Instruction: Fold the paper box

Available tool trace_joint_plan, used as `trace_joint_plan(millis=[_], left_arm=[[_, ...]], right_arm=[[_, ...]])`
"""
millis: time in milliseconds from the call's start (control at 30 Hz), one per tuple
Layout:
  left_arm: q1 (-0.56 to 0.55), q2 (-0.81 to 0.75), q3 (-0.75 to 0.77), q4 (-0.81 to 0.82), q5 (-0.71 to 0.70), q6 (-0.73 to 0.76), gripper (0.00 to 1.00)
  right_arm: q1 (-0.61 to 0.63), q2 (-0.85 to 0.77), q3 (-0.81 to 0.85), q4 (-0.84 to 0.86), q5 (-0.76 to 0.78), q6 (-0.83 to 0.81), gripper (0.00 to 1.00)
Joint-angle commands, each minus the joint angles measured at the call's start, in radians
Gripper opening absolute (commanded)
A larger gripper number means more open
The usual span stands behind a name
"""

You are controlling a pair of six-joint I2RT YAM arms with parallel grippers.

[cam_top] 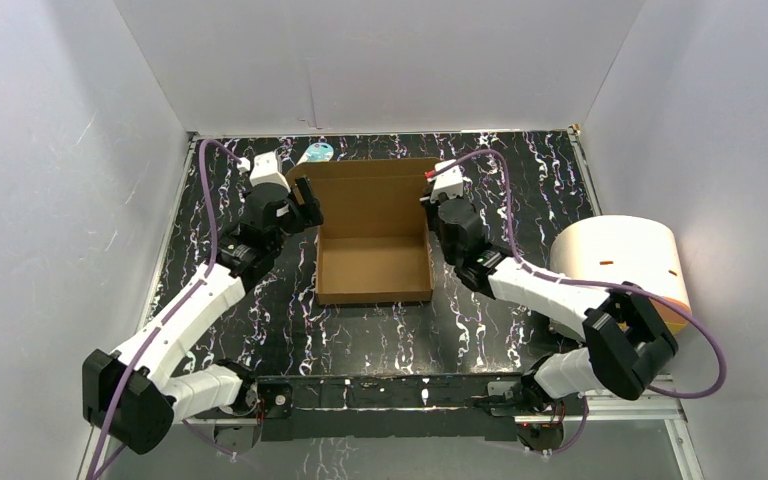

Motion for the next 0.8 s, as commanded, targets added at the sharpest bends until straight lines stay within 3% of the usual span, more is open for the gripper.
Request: trace_joint_plan(millis=[0, 167, 467, 767], left_arm=[[0.036, -0.061, -0.010, -0.056, 0.101, 0.177, 0.73], [0.118, -0.061, 0.004, -0.059, 0.239, 0.294, 0.70], [0.371, 0.021, 0.095, -0.055, 0.700, 0.433, 0.72], [0.418, 0.084, 0.146, -0.066, 0.889, 0.483, 0.61]], right_arm=[[-0.056, -0.077, -0.010, -0.024, -0.213, -0.052, 0.31], [-0.119, -0.115, -0.003, -0.082, -0.402, -0.111, 0.32], [-0.167, -0.123, 0.026, -0.126, -0.509, -0.136, 0.31], [-0.172, -0.126, 0.051, -0.164, -0.543, -0.141, 0.24]])
